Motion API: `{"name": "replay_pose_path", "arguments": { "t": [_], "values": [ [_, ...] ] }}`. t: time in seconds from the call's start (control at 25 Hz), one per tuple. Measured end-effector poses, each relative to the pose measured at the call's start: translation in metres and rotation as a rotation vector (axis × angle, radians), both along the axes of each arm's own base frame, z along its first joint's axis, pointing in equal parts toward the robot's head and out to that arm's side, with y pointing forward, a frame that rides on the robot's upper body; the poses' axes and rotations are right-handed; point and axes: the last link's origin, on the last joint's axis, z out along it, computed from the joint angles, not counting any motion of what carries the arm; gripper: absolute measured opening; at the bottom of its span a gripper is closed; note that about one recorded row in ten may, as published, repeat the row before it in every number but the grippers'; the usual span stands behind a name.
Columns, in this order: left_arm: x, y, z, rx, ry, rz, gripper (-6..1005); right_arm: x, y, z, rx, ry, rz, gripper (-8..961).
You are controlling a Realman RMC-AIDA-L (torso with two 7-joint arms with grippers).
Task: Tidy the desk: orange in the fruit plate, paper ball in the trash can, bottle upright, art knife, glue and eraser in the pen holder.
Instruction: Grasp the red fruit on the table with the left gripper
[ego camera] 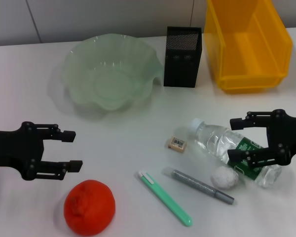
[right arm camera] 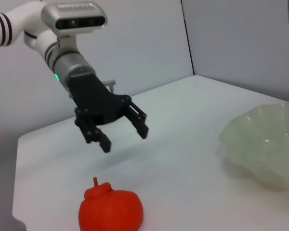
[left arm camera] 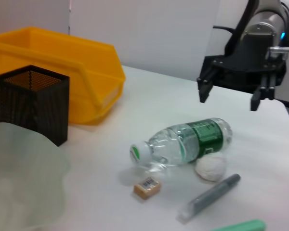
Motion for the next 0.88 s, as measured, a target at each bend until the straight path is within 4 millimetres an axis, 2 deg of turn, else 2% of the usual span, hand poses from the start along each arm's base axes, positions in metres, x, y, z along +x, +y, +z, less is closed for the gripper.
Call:
{"name": "replay_pose_path", "arguments": {
  "t": [0.2, 0.4, 0.56, 0.64, 0.68, 0.84, 0.88],
  "values": [
    [0.012, -0.011, 0.018, -0.110, 0.021, 0.009, 733, 0.000, 0.001, 0.004, 0.000, -0.007, -0.014, 823],
    [0.007, -0.020, 0.017, -0.173, 0.076, 0.042, 731, -0.001, 0.003, 0.007, 0.000, -0.012, -0.023, 823],
    [0.003, -0.027, 0.003, -0.188, 0.079, 0.037, 730, -0.005, 0.007, 0.007, -0.005, -0.015, -0.028, 823],
    [0.003, -0.027, 0.003, -0.188, 0.079, 0.037, 730, -0.007, 0.009, 0.007, -0.004, -0.015, -0.025, 823],
    [0.000, -0.028, -0.008, -0.164, 0.096, 0.017, 729, -0.008, 0.009, 0.007, -0.004, -0.015, -0.024, 823],
    [-0.002, -0.028, -0.014, -0.166, 0.108, 0.017, 728, -0.010, 0.011, 0.006, -0.006, -0.013, -0.018, 823],
    [-0.009, -0.027, -0.023, -0.162, 0.136, 0.035, 728, -0.011, 0.011, 0.006, -0.007, -0.013, -0.016, 823]
  ]
}}
